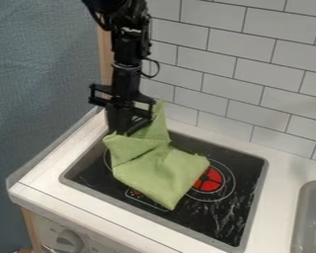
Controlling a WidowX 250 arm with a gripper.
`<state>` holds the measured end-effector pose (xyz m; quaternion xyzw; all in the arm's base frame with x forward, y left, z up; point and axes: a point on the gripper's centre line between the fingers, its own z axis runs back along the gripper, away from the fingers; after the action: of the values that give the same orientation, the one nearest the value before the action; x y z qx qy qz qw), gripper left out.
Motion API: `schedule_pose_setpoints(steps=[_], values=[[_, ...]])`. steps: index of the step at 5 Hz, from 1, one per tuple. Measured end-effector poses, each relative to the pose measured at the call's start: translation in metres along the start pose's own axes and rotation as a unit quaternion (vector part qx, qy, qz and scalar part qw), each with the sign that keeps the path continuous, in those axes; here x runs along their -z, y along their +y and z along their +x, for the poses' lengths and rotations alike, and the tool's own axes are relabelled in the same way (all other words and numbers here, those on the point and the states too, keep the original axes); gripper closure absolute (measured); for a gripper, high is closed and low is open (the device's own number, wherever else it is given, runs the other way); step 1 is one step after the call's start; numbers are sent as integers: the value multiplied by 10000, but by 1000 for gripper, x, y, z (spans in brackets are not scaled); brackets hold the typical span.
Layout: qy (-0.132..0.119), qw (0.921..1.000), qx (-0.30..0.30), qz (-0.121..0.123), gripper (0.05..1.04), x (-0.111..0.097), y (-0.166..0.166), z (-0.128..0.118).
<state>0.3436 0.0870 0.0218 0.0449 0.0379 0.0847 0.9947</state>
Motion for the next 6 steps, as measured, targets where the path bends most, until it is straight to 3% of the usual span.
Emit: schedule_pose_setpoints(steps=[1, 2, 5, 6], values=[[150, 9998, -114, -20, 1018, 15, 14, 7], [429, 9990, -124, -23, 875, 27, 16, 8], [680, 9968, -312, 280, 79, 34, 32, -5], [617, 9970, -313, 344, 73, 27, 34, -9]])
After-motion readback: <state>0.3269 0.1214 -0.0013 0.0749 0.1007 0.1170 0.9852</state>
